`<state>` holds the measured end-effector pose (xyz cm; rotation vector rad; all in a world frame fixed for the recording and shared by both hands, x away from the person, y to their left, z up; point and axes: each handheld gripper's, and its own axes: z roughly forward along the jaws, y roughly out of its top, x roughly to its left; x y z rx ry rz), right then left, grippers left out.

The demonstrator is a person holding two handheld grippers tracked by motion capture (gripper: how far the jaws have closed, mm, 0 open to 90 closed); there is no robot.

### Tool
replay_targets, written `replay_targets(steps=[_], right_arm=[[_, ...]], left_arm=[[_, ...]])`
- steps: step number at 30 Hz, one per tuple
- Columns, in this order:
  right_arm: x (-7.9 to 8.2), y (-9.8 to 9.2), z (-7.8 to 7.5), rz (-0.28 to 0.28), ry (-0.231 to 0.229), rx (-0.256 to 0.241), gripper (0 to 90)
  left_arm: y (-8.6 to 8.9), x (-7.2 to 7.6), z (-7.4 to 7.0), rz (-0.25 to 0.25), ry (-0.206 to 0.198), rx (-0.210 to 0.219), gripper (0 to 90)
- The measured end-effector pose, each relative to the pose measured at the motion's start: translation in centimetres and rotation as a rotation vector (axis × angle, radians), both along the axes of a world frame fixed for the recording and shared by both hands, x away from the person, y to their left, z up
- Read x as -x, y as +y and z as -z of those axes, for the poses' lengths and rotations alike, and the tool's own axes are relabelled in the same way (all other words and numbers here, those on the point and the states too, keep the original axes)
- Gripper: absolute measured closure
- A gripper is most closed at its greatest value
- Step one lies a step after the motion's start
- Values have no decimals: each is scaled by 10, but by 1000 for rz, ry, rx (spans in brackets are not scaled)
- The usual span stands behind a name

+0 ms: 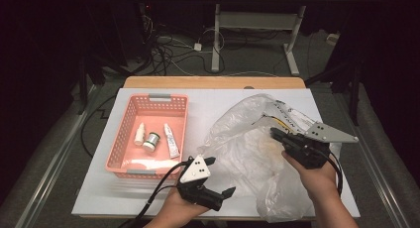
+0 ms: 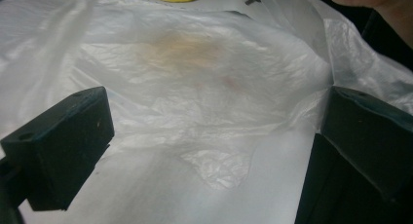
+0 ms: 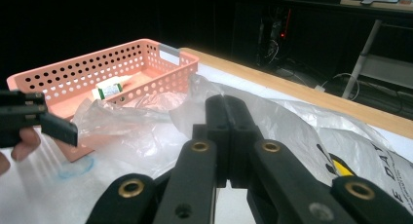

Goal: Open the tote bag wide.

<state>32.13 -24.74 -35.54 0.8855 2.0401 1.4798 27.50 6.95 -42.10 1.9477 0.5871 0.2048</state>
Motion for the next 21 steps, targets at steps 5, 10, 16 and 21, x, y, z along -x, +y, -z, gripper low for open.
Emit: replay_targets(steps=[5, 10, 16, 21], right_arm=[[1, -2, 1, -1, 0, -3, 900], [3, -4, 1, -2, -8, -2, 900], [4, -5, 1, -1, -8, -6, 900], [3, -5, 1, 0, -7, -10, 900]], left_arm=[[14, 3, -10, -16, -12, 18, 0], [32, 6, -15, -55, -33, 24, 0], [62, 6, -20, -128, -43, 36, 0], [89, 0, -22, -196, -48, 29, 0]])
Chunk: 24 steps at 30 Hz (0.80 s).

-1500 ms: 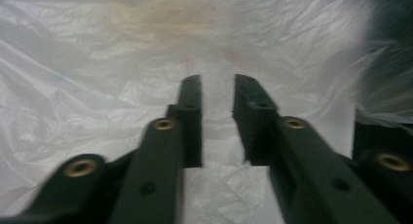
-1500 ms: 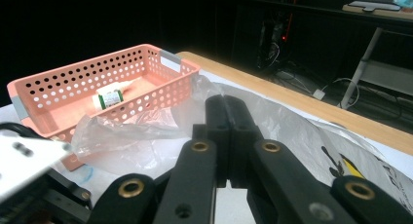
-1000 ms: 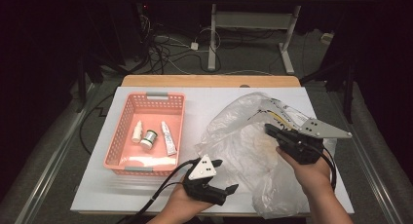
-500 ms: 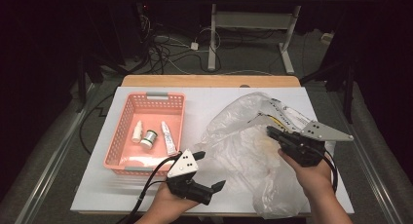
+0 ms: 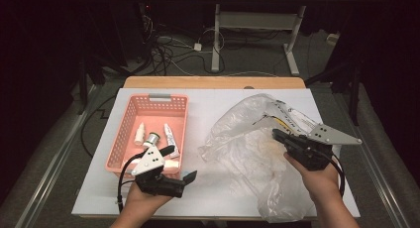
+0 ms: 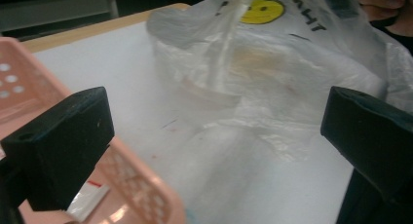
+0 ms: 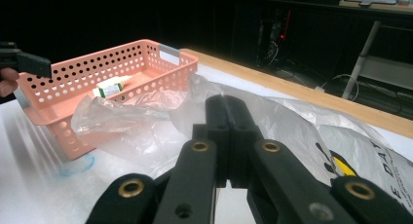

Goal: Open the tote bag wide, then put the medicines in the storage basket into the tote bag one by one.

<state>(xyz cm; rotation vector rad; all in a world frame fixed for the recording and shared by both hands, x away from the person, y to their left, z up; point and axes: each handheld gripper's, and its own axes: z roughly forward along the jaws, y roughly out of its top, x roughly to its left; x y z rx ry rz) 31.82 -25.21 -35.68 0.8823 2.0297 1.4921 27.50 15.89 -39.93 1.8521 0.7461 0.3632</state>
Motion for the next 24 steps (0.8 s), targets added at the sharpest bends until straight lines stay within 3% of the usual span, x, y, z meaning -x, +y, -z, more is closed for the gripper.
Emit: replay_targets(steps=[12, 18, 24], right_arm=[[0, -1, 1, -2, 10, -5, 900], [-1, -1, 3, -1, 11, -6, 900], [-1, -1, 4, -4, 8, -7, 900]], left_arm=[[55, -15, 12, -145, 34, -18, 0], [77, -22, 18, -197, 61, -31, 0], [87, -25, 19, -221, 79, -16, 0]])
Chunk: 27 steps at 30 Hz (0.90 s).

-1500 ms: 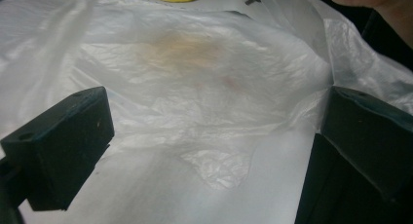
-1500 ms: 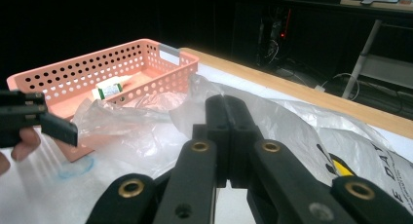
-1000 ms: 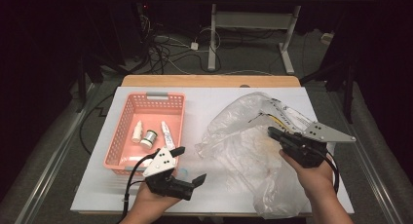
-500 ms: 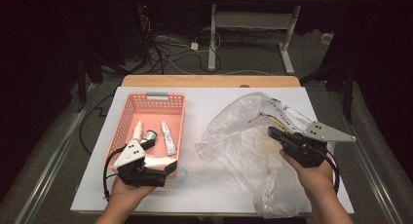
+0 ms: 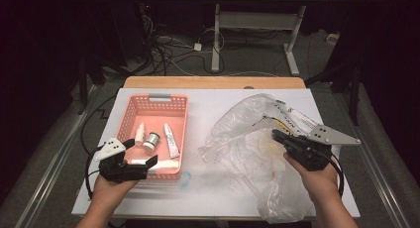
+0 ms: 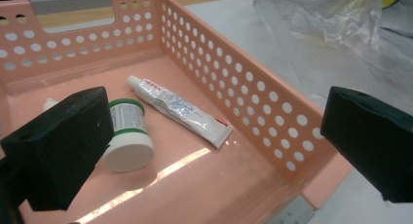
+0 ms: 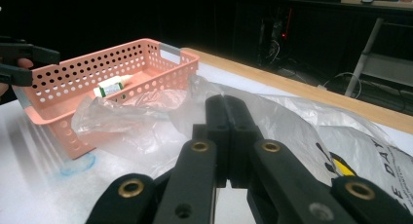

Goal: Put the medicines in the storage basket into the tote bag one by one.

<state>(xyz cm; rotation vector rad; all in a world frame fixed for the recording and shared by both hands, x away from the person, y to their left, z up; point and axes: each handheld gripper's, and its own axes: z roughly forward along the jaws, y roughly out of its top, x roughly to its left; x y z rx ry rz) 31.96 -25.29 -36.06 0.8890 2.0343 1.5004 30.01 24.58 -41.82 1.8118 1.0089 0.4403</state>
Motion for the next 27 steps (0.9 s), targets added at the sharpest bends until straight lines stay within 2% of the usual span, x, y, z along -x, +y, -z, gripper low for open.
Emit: replay_targets(steps=[4, 6, 17, 21, 23, 25, 27], right_arm=[[1, -2, 0, 4, 1, 0, 900], [2, -3, 0, 7, 2, -4, 900], [2, -6, 1, 1, -1, -3, 900], [2, -7, 1, 2, -2, -5, 900], [1, -8, 1, 0, -4, -6, 900], [1, -8, 0, 2, -4, -9, 900], [1, -8, 0, 2, -5, -9, 900]], left_arm=[[6, -7, -2, -27, 25, -6, 0], [7, -10, -3, -24, 42, -3, 0], [5, -21, -8, -44, 52, -2, 0], [0, -30, -15, -39, 48, -5, 0], [-7, -37, -21, -31, 55, -27, 0], [-10, -39, -23, -30, 48, -32, 0], [-18, -48, -25, -16, 69, -34, 0]])
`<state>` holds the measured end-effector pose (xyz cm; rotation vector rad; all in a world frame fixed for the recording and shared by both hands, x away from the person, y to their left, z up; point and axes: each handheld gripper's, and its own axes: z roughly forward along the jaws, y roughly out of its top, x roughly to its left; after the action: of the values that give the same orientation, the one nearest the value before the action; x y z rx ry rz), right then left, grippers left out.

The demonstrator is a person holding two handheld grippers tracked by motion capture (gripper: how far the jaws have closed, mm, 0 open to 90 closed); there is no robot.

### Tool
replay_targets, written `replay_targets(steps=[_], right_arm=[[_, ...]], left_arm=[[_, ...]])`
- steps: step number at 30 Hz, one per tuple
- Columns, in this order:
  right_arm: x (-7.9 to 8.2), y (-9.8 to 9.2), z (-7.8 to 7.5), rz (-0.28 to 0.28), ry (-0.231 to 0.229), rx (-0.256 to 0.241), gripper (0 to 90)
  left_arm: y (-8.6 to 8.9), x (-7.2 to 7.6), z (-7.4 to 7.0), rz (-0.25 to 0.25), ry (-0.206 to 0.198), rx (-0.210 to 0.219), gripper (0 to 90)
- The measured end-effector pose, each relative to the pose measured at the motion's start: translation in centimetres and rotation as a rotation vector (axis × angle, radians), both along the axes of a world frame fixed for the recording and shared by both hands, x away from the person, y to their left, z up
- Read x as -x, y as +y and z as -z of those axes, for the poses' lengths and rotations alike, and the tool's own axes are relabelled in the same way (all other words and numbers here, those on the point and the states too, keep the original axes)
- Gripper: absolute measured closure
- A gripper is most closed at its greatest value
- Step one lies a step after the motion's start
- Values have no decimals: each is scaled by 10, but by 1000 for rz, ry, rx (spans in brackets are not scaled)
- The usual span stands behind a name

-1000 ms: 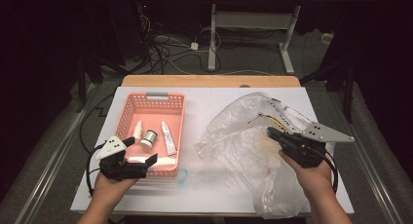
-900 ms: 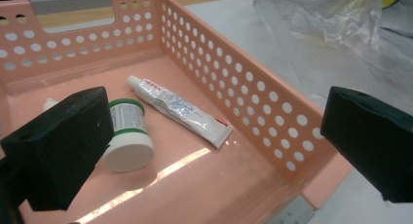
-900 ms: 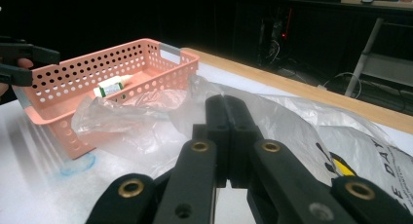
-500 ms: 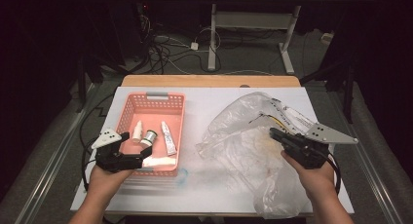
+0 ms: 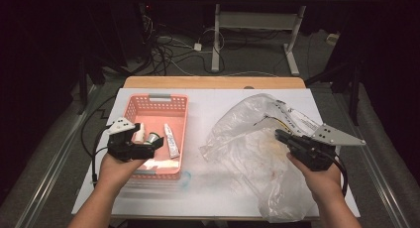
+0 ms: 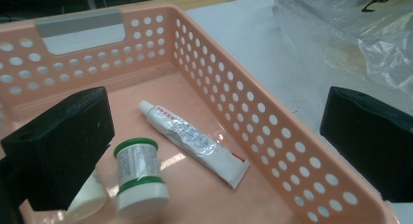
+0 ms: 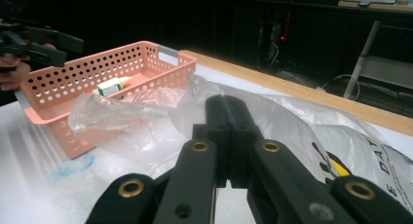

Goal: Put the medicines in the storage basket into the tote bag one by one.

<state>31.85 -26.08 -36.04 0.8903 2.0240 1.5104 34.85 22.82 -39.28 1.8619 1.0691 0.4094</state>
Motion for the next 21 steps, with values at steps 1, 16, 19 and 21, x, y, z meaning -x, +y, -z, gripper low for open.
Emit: replay_targets(steps=[1, 16, 19, 21], right_arm=[[0, 0, 0, -3, -5, -3, 900], [-1, 1, -4, -9, -8, -2, 900], [-1, 1, -4, -11, -9, -1, 900], [-1, 2, -3, -10, -7, -3, 900]], left_arm=[[-2, -3, 0, -1, 8, 1, 0], [-15, -54, 10, -31, 153, -51, 77], [-20, -64, 15, -26, 208, -80, 152], [-24, -69, 19, -23, 255, -101, 175]])
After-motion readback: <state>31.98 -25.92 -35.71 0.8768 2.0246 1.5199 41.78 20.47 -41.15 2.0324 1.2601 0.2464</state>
